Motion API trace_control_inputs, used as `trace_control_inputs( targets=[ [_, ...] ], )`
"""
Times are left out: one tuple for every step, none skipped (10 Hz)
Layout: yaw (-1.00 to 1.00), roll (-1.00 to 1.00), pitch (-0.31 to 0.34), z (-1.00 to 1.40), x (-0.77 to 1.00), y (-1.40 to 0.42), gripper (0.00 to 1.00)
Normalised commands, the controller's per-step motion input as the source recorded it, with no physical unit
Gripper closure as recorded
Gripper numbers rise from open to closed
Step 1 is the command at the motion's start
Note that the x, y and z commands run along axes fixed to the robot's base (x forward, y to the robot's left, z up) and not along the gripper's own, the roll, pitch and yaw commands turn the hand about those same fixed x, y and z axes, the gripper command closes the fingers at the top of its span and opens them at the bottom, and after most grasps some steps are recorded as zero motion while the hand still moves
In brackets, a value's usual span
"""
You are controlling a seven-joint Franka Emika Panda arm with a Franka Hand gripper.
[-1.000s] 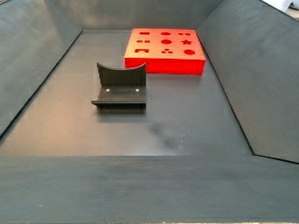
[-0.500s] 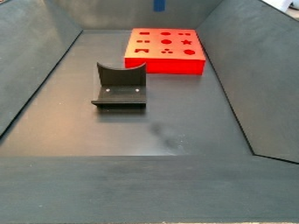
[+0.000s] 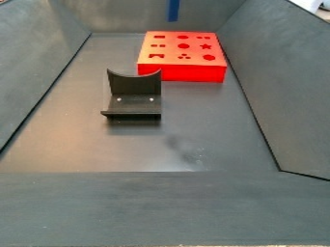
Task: Pick up the rectangle object. Move up. Place the rectangle object on the fixture. Regrasp the rectangle object. Move to above the board. Insert the rectangle object.
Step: Insert the rectangle object.
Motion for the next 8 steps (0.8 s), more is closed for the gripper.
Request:
trace_control_inputs(
  targets=[
    [0.10, 0.00, -0.096, -0.04, -0.11, -0.04, 1.00],
    [0.00, 0.00, 0.000, -0.02, 0.00, 0.00, 1.00],
    [-0.02, 0.02, 0.041, 0.00, 0.21, 0.00, 1.00],
    [-0.40, 0.08, 0.101, 0.00, 0.51, 0.00, 1.00],
    [-0.53, 0.03, 0.074, 0.00, 0.40, 0.00, 1.00],
    [-0.53, 0.03, 0.071, 0.00, 0.41, 0.00, 1.00],
    [-0.27, 0.06, 0.121, 0.00, 0.66, -0.01, 1.00],
    [-0.13, 0.01, 0.093, 0.00, 0.40, -0.02, 1.00]
  ],
)
